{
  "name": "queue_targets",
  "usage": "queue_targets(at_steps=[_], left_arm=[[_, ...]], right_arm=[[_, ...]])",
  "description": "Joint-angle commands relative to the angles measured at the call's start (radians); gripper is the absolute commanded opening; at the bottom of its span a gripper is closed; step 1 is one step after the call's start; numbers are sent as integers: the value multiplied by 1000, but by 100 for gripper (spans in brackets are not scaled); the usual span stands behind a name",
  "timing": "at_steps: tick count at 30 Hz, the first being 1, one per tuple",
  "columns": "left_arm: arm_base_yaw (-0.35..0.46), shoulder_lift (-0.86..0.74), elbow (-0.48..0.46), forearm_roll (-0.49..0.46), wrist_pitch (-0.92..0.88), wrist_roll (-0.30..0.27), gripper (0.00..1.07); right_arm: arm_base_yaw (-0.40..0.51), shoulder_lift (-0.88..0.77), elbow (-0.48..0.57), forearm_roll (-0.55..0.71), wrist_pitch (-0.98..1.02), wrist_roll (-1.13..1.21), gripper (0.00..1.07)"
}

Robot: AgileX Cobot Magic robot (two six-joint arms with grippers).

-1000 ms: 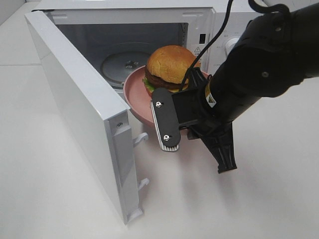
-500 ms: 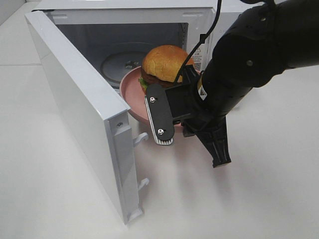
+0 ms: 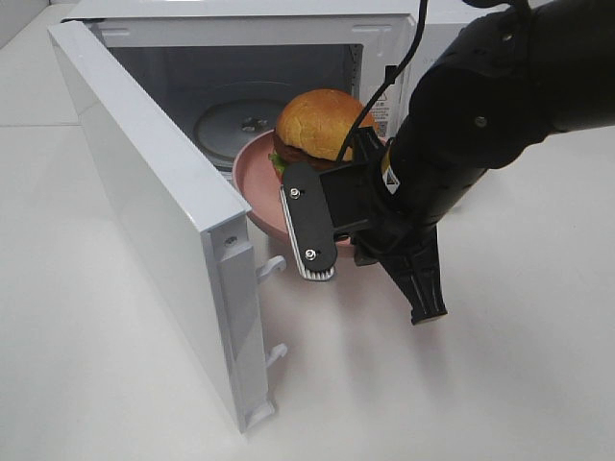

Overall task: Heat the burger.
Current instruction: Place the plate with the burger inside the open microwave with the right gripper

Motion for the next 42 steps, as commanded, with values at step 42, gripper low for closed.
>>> queue_targets(at_steps=[42], left_arm=[[-3, -19, 2, -6, -4, -3, 102]], right_arm=[[-88, 95, -184, 26, 52, -153, 0]])
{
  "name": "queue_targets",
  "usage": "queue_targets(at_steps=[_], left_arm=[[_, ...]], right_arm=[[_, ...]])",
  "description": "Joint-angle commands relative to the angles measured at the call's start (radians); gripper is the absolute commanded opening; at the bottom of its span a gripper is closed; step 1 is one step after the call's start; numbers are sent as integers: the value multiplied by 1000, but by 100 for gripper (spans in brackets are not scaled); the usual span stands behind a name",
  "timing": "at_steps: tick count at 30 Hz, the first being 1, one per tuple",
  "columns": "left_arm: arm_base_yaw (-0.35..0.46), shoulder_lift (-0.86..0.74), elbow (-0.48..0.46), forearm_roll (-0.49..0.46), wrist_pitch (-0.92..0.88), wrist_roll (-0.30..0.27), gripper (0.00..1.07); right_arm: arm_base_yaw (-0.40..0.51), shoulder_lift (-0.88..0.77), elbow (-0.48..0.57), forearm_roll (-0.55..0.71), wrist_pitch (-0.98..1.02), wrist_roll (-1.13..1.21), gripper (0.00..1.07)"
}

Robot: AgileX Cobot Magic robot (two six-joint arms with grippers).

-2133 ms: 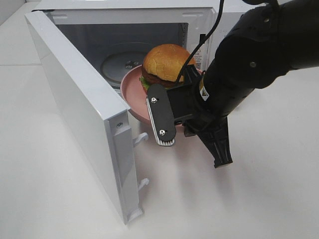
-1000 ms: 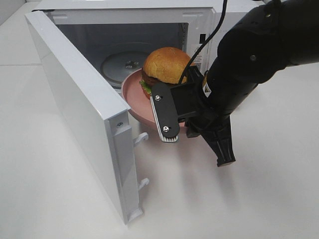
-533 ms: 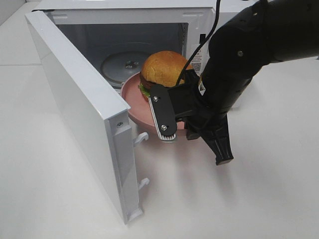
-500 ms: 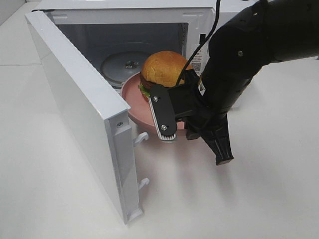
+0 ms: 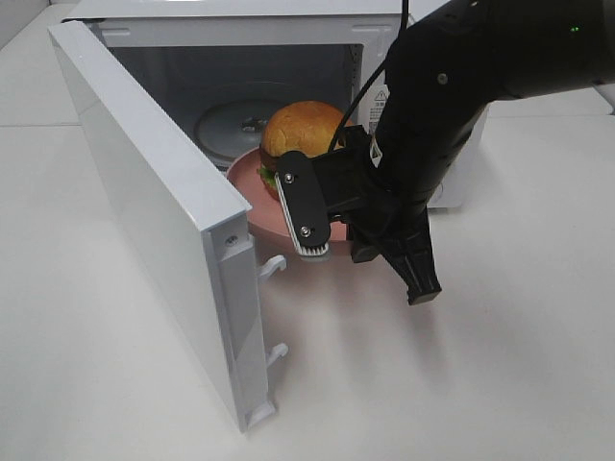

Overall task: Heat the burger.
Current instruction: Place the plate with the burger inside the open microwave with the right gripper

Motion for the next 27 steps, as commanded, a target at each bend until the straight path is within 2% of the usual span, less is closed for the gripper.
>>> queue_targets(at_steps=[1, 19, 27], left_arm=[[-3, -19, 2, -6, -4, -3, 102], [-3, -19, 2, -6, -4, -3, 102], [-3, -19, 2, -6, -4, -3, 102]], right_arm=[[-32, 5, -51, -92, -73, 1, 0], [-32, 74, -178, -94, -64, -33, 0], [-31, 74, -190, -92, -83, -60, 0]])
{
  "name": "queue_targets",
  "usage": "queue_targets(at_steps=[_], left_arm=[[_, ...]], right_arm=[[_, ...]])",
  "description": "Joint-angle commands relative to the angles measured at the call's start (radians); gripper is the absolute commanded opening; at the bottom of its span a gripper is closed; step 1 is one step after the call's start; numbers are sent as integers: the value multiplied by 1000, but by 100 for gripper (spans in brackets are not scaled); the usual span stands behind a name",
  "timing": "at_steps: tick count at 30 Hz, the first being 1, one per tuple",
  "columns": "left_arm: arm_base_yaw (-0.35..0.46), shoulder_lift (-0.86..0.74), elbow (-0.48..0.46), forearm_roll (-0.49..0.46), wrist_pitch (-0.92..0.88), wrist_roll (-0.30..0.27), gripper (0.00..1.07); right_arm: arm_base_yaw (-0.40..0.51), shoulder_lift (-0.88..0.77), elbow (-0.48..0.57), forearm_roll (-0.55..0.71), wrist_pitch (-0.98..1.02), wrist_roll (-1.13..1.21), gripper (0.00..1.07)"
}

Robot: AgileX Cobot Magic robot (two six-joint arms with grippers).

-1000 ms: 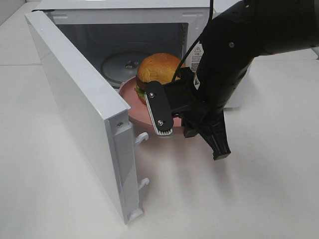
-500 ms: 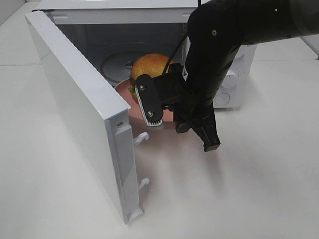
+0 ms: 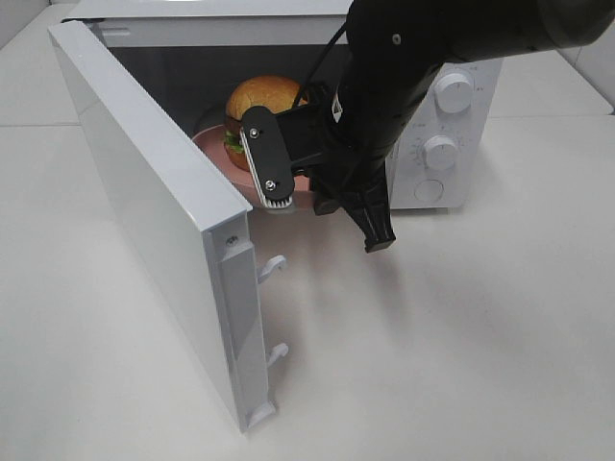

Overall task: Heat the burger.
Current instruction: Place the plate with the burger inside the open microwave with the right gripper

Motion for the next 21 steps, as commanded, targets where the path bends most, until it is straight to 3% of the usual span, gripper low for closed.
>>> queue_targets(at_steps=[1, 10, 12, 21], left_arm=[[-3, -19, 2, -6, -4, -3, 102], [-3, -19, 2, -6, -4, -3, 102], [-3, -19, 2, -6, -4, -3, 102], [-3, -19, 2, -6, -4, -3, 102]], right_arm=[[-27, -9, -17, -73, -44, 2, 0], [-27, 4, -26, -70, -48, -20, 0], [-27, 43, -91, -58, -2, -19, 0], [-28, 95, -183, -60, 23, -20, 0]])
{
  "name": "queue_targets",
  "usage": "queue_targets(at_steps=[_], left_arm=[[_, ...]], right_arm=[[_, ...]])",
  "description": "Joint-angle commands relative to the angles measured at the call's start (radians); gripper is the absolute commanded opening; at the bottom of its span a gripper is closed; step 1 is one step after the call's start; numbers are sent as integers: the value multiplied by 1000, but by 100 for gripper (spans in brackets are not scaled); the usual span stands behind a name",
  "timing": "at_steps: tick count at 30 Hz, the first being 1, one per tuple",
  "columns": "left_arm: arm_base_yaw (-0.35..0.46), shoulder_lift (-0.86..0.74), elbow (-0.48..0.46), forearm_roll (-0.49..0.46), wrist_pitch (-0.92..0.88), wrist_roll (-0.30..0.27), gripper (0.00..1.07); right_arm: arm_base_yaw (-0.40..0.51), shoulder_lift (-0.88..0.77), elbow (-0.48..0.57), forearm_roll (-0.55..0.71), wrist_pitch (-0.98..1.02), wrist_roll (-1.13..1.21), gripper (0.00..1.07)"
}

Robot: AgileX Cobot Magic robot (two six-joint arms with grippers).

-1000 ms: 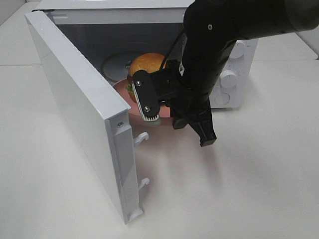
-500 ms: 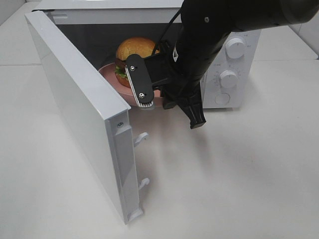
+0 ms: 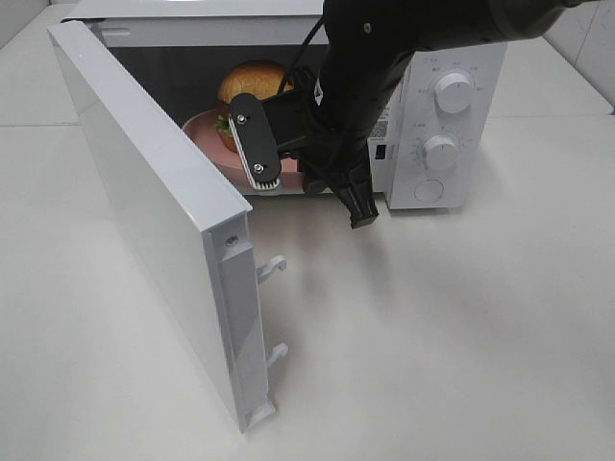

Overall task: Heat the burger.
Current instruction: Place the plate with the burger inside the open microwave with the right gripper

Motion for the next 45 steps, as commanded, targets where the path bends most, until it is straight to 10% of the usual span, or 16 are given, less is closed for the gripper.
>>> queue_targets(at_steps=[1, 21, 45], left_arm=[[-3, -19, 2, -6, -4, -3, 102], [-3, -19, 2, -6, -4, -3, 102], [-3, -19, 2, -6, -4, -3, 102]], right_arm=[[-18, 10, -53, -44, 0, 18, 0], [-18, 211, -391, -53, 107, 45, 0], [-33, 320, -505, -45, 93, 45, 0]])
